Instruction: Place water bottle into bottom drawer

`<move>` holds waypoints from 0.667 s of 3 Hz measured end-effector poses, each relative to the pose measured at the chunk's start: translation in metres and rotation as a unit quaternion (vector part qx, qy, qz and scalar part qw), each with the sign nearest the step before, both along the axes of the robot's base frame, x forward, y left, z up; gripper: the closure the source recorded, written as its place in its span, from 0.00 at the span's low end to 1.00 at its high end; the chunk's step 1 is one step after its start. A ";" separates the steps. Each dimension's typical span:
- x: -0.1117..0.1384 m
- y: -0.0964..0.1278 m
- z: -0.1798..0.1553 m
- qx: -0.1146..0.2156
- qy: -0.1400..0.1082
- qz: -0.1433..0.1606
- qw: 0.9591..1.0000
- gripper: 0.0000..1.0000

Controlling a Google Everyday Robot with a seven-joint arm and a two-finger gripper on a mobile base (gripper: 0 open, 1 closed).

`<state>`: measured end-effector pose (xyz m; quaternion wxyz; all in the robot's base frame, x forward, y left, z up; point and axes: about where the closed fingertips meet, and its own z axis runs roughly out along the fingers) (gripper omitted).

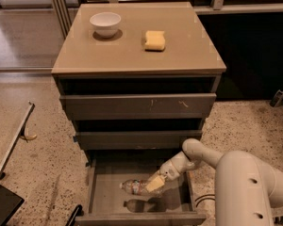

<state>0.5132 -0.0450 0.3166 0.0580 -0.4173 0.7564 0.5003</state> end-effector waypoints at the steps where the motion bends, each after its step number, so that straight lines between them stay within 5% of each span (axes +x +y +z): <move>1: 0.001 -0.003 -0.071 -0.001 0.011 -0.029 1.000 1.00; 2: 0.001 -0.001 -0.122 -0.007 0.015 -0.040 0.999 0.83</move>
Offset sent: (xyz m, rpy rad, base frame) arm 0.0068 -0.0026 -0.1829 -0.0334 0.0306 -0.1131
